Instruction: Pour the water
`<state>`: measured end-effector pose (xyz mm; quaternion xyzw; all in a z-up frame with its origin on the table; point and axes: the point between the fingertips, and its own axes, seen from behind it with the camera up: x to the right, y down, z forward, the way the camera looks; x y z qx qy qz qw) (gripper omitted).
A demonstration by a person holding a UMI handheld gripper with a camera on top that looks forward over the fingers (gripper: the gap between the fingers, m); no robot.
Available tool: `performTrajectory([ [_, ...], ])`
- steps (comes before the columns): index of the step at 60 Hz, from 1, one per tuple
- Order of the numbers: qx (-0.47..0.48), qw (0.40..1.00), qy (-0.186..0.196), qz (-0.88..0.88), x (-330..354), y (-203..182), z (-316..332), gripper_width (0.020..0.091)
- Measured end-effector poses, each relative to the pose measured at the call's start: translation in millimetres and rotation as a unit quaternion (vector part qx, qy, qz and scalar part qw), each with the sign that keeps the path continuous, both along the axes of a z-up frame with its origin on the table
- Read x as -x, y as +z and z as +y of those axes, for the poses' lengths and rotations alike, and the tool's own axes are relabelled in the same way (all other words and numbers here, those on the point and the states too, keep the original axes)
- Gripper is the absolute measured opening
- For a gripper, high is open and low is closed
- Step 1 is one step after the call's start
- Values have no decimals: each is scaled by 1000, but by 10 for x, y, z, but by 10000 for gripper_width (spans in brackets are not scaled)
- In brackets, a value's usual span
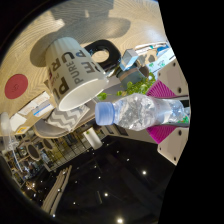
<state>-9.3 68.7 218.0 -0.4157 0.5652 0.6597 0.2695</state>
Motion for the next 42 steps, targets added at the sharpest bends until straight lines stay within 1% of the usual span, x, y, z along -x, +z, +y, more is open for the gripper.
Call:
performTrajectory([
  [4, 3, 1000, 6, 11, 2, -51, -5, 303],
  [5, 5, 1000, 9, 13, -30, -14, -132, 303],
  [6, 7, 1000, 12, 11, 1, -66, -20, 302],
  [13, 10, 999, 34, 9, 66, -85, 11, 303],
  [19, 0, 998, 61, -35, 115, 40, 3, 302],
  [26, -44, 981, 87, -169, 50, 408, -70, 303],
  [32, -86, 941, 76, -317, -155, 838, -55, 303],
  [37, -118, 887, 47, -444, -461, 1225, -64, 305],
  [38, -128, 876, 39, -464, -607, 1285, -120, 305],
  [42, -141, 821, 15, -553, -852, 1540, -95, 305],
])
